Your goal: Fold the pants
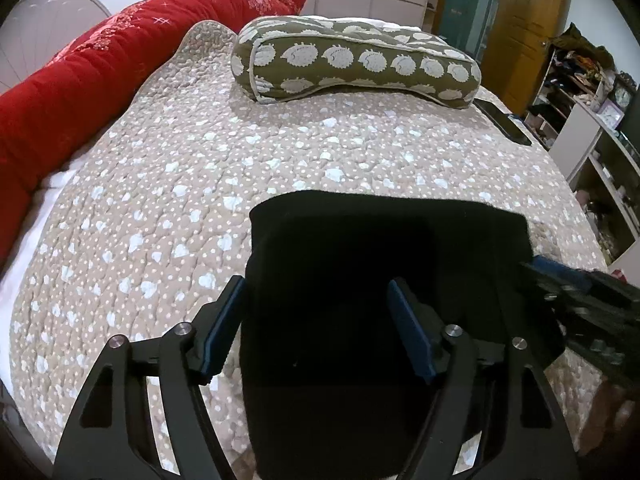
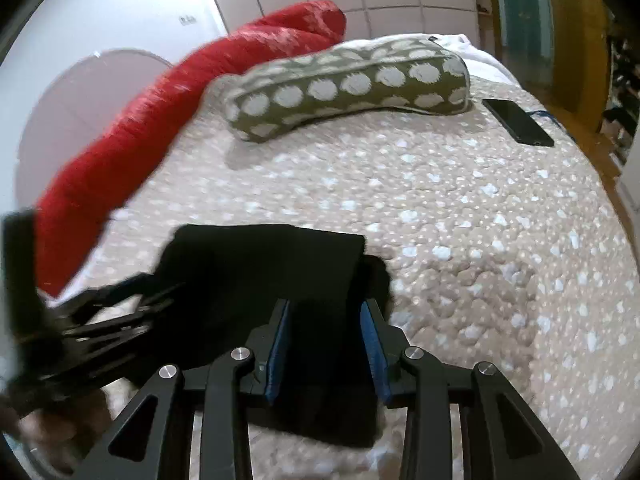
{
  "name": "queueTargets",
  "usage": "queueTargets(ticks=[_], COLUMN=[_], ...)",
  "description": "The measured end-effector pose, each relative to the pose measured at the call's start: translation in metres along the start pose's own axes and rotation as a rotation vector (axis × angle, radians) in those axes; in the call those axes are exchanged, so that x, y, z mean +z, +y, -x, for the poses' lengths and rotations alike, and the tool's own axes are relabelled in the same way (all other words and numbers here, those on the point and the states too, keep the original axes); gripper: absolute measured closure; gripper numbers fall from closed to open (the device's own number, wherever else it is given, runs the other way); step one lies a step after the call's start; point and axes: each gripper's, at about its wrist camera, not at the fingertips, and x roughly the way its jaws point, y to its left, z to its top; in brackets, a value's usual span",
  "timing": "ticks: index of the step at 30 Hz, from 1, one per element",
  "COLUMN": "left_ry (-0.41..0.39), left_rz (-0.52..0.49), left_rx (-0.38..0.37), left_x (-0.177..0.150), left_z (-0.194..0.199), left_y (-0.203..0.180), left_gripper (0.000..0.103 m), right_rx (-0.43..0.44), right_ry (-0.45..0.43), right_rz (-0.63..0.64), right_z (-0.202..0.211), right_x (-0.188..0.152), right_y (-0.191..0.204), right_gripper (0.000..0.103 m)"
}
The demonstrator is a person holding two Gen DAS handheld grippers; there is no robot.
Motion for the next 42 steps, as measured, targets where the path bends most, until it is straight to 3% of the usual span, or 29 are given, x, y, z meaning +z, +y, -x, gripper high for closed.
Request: queueTargets(ticks=[4, 7, 14, 16, 24, 29, 35, 37, 38, 42], left_ry=[-0.009, -0.012, -0.002, -0.003, 0.012, 0.016, 0.010, 0.013, 0.015, 0.004], left_rz=[-0.009, -0.002, 0.017, 0.016, 0.029, 0.074, 0.066, 0.075, 0.079, 0.095], left_rx=[0.005, 0.001, -0.007, -0.004, -0.018, -0.036, -0.016, -0.015, -0.014, -0.020], left_x=[0.000, 0.000, -0.001, -0.003, -0.006, -0.009, -0.010, -0.010, -0.010, -0.006], left_z=[-0.004, -0.005, -0.003, -0.002, 0.005, 0.014, 0.020, 0.021, 0.021, 0.026], left_y=[-0.002, -0.002, 0.001, 0.000, 0.002, 0.012, 0.016, 0.018, 0.019, 0.023], left_gripper=[0.025, 0.023, 0.023, 0.023, 0.023, 0.023, 0.023, 0.023, 0.023, 0.023], right_rx=[-0.025, 0.015, 0.091, 0.122, 0.056, 0.104, 0.156, 0.144, 0.141, 0.150], right_ry=[0.014, 0.023, 0.021, 0.021, 0.038, -0.013, 0.017, -0.010, -0.026, -0.111], right_rz=[-0.021, -0.066, -0.129, -0.113, 0.002, -0.043, -0.064, -0.049, -0.043, -0.003], right_z=[-0.021, -0.026, -0.003, 0.006, 0.021, 0.033, 0.000, -0.004, -0.004, 0.012], right_x=[0.000, 0.001, -0.007, -0.012, -0.042, -0.033, -0.018, -0.016, -0.016, -0.015], right_y=[-0.011, -0.023, -0.029, -0.023, -0.002, -0.014, -0.012, -0.007, -0.005, -0.002], right_gripper=[0.067, 0.064, 0.064, 0.064, 0.064, 0.064, 0.064, 0.072, 0.091, 0.093])
